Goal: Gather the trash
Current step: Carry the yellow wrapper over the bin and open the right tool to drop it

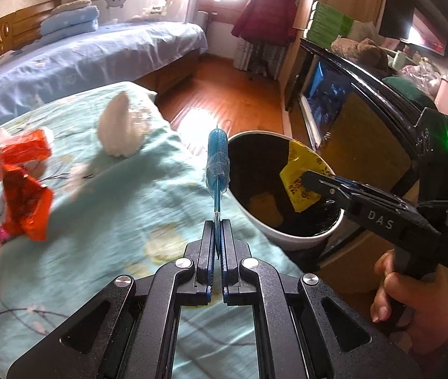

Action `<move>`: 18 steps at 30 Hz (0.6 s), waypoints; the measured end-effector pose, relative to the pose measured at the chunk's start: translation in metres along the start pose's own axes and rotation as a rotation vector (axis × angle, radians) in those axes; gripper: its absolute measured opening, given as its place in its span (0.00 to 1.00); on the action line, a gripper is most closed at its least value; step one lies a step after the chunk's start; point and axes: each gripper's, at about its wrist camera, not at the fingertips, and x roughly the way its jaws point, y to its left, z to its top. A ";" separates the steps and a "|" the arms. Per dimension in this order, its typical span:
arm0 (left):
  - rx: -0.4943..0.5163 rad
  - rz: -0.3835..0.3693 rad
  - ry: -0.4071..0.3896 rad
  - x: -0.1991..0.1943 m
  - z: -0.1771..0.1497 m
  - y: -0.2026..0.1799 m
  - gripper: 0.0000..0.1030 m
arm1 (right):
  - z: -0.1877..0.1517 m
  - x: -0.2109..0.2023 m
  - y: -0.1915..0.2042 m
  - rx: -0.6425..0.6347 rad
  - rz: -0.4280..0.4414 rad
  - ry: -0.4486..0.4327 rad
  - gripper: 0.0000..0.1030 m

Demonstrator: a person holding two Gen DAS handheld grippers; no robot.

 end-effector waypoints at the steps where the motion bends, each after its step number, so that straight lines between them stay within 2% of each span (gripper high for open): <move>1: 0.005 -0.003 0.003 0.002 0.001 -0.002 0.03 | 0.000 0.001 -0.002 0.001 -0.005 0.001 0.27; 18: 0.027 -0.069 0.061 0.038 0.021 -0.027 0.03 | 0.009 0.011 -0.026 -0.005 -0.054 0.016 0.28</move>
